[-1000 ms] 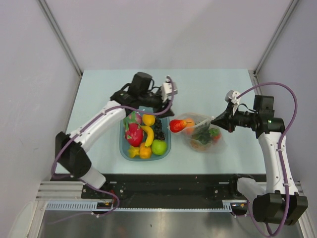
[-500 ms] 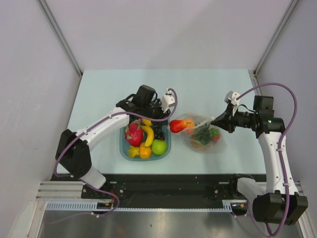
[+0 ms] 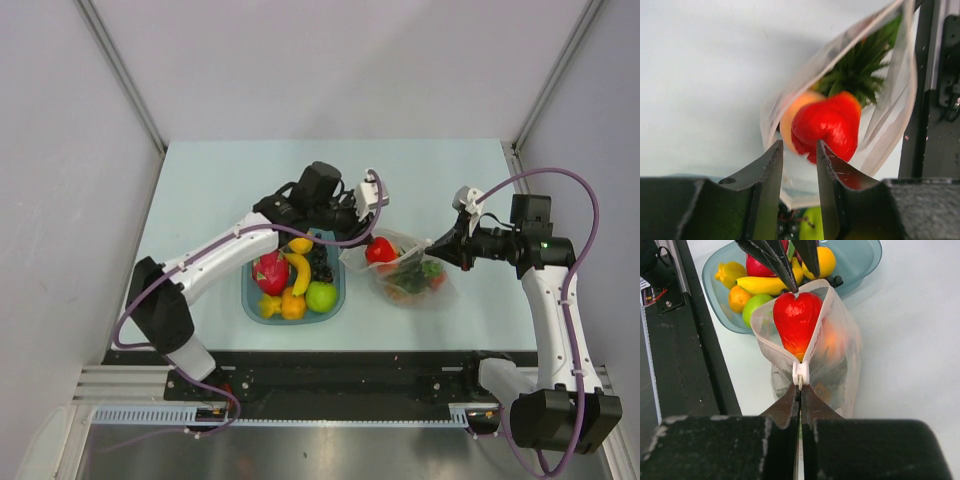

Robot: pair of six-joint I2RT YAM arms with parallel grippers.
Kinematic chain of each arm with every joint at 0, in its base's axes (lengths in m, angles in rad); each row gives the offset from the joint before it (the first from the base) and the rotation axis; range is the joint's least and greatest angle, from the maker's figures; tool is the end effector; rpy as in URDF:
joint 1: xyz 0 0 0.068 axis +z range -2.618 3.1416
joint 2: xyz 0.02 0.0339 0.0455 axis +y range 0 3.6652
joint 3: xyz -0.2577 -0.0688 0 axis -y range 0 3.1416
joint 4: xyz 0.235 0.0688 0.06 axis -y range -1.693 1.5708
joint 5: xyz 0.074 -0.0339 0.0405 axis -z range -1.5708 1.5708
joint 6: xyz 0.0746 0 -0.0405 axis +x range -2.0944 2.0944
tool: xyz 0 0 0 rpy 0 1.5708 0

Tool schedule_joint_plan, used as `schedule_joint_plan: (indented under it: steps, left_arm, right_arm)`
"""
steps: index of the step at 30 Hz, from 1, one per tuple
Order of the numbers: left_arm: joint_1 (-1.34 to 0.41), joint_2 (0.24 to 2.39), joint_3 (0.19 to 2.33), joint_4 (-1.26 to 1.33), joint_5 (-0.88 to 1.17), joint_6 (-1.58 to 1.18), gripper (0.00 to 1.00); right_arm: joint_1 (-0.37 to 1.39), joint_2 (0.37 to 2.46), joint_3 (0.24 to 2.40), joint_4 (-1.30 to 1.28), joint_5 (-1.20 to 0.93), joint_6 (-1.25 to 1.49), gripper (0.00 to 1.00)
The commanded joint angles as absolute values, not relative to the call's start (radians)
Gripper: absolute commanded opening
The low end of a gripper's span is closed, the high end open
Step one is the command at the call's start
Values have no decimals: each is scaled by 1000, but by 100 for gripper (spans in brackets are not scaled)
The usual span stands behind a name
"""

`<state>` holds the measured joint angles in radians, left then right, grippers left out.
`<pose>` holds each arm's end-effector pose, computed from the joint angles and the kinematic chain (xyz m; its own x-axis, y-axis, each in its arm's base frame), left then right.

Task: Place the food in the zip-top bag and seal the zipper
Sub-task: Adjust the fake fruit in the zipper food storage bag.

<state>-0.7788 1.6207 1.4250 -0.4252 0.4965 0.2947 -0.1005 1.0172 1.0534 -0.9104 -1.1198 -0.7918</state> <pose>0.2516 -0.2982 0.3028 -0.1367 0.4938 -0.8588 0.9751 0.2197 -0.0289 0.1913 0.0482 0.3195 -0.1584 -0.2958 -0.9420 -0.9160 0.4001 0.0284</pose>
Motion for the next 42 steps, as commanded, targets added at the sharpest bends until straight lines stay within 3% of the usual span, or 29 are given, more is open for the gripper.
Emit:
schedule_joint_plan:
  steps: [1, 9, 15, 21, 26, 33, 42]
  left_arm:
    - [-830, 1672, 1535, -387, 535, 270, 37]
    - [-874, 1805, 1572, -427, 561, 267, 37]
    - [-874, 1778, 1540, -367, 633, 242, 36]
    - [-844, 1671, 1571, -330, 647, 166, 50]
    - [-752, 1554, 1531, -360, 634, 133, 53]
    - [-664, 1480, 1298, -491, 514, 276, 38]
    - [-669, 1574, 1245, -416, 387, 206, 34]
  right_arm:
    - [-91, 1015, 1089, -905, -1155, -810, 0]
    - [-87, 1014, 1088, -882, -1147, -792, 0]
    - [-89, 1012, 1083, -881, -1143, -790, 0]
    - [-89, 1022, 1077, -873, -1144, -796, 0]
    - [-91, 1026, 1078, -867, -1147, -795, 0]
    - [-91, 1032, 1081, -857, -1155, -796, 0]
    - [-86, 1040, 1088, -862, -1161, -802, 0]
